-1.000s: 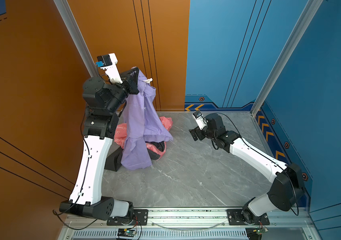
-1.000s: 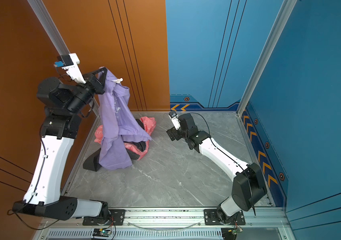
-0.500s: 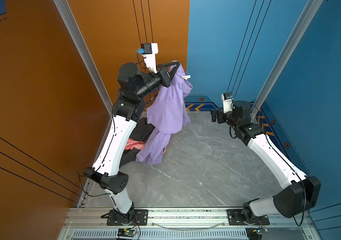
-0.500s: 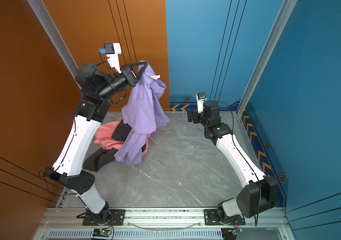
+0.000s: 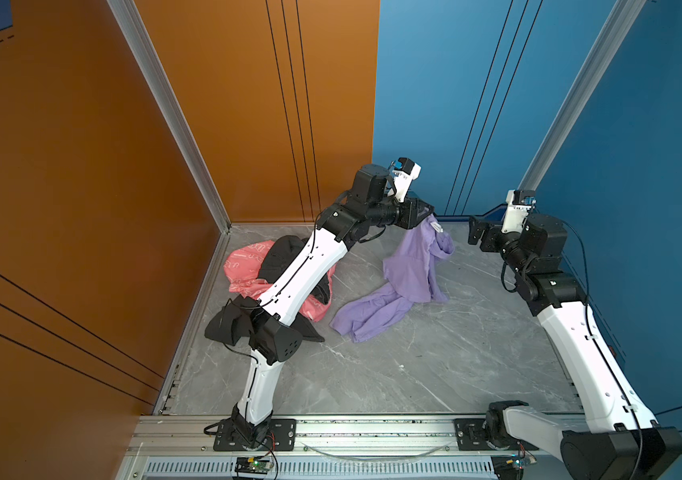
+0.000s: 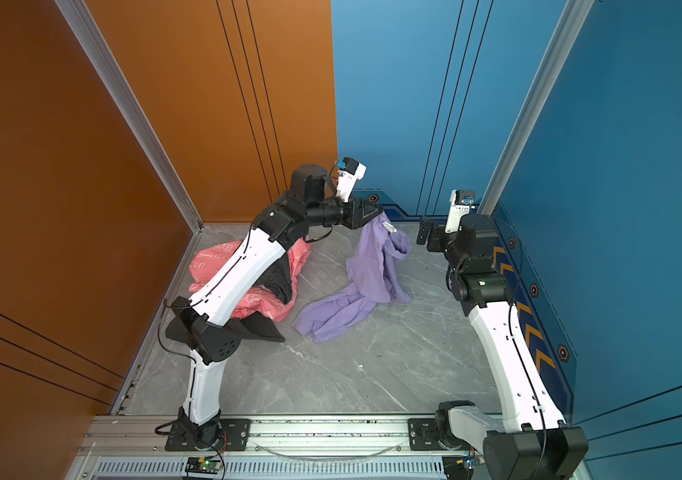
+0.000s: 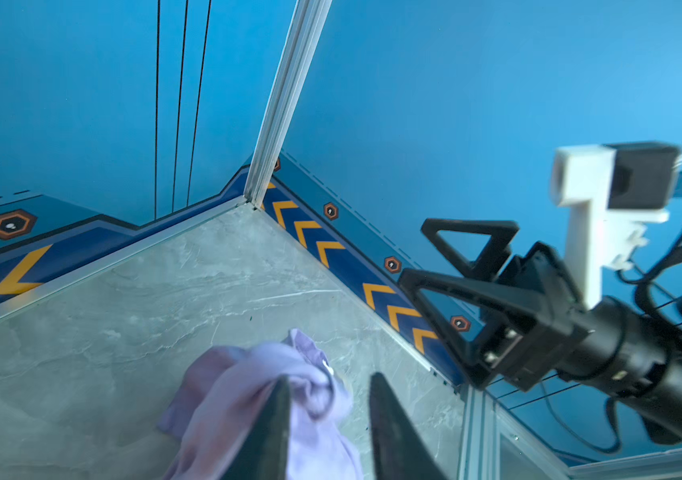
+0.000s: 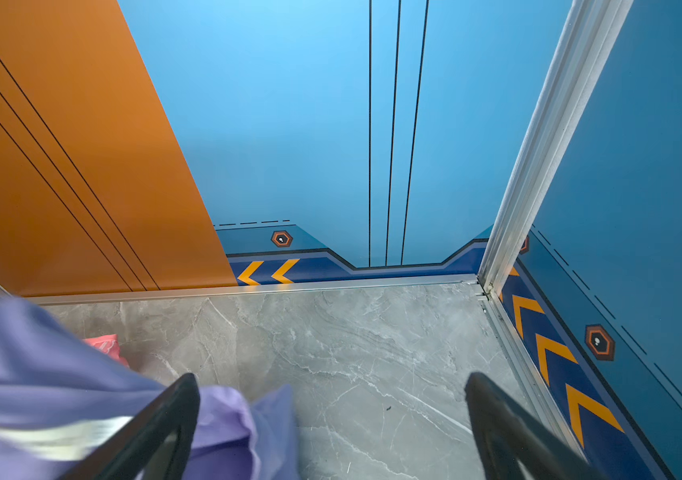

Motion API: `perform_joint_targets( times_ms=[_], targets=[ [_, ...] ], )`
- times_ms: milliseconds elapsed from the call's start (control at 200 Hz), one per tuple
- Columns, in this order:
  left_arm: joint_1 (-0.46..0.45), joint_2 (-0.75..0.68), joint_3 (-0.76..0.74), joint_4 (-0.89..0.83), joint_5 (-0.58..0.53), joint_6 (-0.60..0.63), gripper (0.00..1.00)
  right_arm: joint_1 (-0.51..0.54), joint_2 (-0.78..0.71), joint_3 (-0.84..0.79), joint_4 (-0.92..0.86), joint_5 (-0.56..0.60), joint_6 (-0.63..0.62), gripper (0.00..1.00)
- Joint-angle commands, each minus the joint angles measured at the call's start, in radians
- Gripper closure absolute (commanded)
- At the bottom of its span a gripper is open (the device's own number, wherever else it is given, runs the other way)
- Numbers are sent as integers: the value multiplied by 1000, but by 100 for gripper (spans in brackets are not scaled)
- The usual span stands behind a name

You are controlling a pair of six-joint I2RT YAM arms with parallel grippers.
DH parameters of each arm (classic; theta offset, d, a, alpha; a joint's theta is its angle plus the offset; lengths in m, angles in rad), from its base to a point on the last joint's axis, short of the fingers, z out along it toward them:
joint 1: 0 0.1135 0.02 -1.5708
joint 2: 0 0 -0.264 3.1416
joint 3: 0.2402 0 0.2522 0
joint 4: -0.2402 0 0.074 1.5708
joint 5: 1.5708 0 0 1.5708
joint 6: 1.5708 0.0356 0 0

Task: Pick out a specific cloth from the pile
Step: 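Lower the right gripper onto the purple cloth while the left arm draws back, then grasp the purple cloth with the right gripper and drag it toward the far corner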

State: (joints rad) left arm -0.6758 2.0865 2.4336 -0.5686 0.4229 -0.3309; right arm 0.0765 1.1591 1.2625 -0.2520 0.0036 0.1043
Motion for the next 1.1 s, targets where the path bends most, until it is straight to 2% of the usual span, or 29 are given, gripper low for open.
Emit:
perform_joint_targets(
  times_ms=[0, 130, 190, 390, 586, 726, 961, 1096],
  targets=[
    [6, -42, 31, -133, -98, 112, 38, -7, -19, -9, -59, -29, 21, 0],
    [11, -110, -34, -203, -198, 214, 9, -3, -9, -6, -68, -68, 39, 0],
    [15, -155, -91, -215, -246, 241, 0, 7, 1, -2, -66, -78, 54, 1],
    [71, -314, -269, -213, -343, 196, 2, 135, 79, 22, -92, -108, 23, 3],
    [116, -476, -434, -212, -433, 198, 2, 368, 204, 36, -242, -137, -142, 3],
    [150, -599, -559, -204, -493, 168, 2, 518, 285, -6, -280, -125, -239, 4],
    [250, -843, -851, -34, -533, 0, 2, 618, 436, 0, -311, -151, -293, 7],
    [272, -909, -912, -17, -557, -22, 2, 688, 525, 27, -336, -143, -330, 7]
  ],
)
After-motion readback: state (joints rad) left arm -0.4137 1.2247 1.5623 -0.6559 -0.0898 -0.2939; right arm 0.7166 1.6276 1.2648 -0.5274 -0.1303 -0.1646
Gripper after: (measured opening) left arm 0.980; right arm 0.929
